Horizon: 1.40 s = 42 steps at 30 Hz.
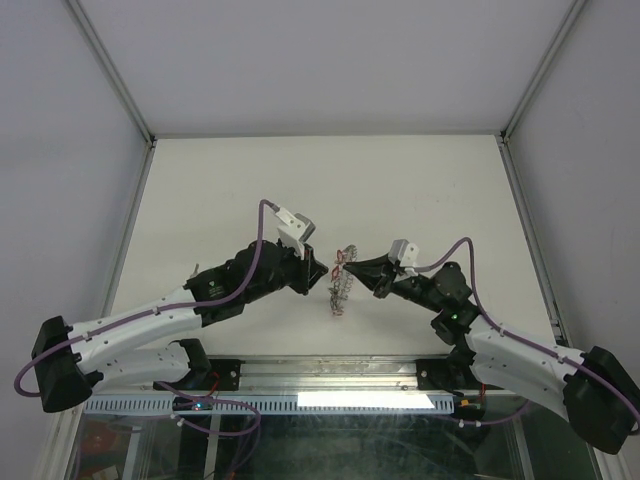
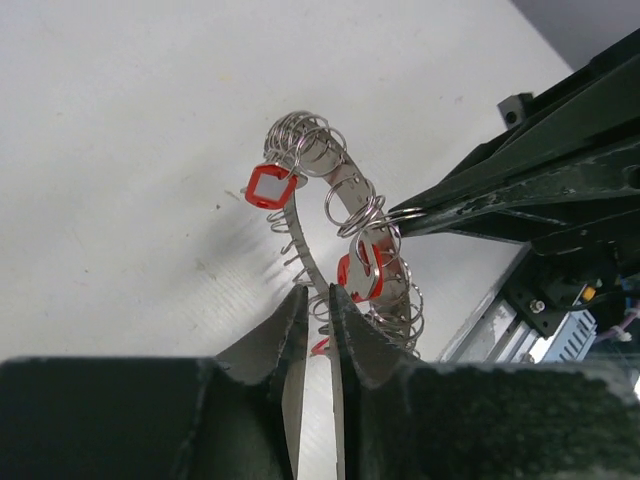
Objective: Put the keys on the keyring
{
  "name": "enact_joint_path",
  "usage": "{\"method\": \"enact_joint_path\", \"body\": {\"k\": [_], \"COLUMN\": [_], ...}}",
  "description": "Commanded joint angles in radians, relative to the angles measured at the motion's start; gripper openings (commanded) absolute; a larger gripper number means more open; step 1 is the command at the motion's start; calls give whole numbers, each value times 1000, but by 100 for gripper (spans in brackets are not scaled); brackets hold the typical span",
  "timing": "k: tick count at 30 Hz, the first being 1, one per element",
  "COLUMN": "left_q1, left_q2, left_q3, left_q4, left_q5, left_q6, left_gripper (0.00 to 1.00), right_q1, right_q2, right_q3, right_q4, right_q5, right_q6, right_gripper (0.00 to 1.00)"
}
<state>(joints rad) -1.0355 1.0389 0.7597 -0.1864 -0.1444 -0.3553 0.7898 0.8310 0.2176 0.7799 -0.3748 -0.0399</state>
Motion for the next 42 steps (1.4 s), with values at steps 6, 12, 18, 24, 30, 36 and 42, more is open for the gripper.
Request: {"method": "enact_joint_path", "body": {"k": [6,12,18,24,30,36,42], "left_q1": [-9,-9,-9,-9,-9,-9,-10], "left_q2": [-80,-60,-72,-70,-58,-45,-40], "left_q3": [-46,-53,-77,-85,-84,-78,-74], "left_q4": [124,132,158,165,191,216,224], "left_q5": [-52,1,58,96,109,70,27], "left_q6": [52,77,107,135,149,150,146], "left_gripper": [21,28,37,39,40,40,40], "right_q1": [3,2,2,2,3,3,3], "right_q2": [-61,-66,-64,-69,-69,-72,-72], "right_q3": [27,36,42,42,45,45,45], "right_q4": [44,39,39,41,42,41,40], "right_q5": [-133,-140,-136,-130,-144,-158,-176], "right_q6": [-15,-8,-9,-3,4,12,15], "right_gripper": [0,0,0,0,0,0,0]}}
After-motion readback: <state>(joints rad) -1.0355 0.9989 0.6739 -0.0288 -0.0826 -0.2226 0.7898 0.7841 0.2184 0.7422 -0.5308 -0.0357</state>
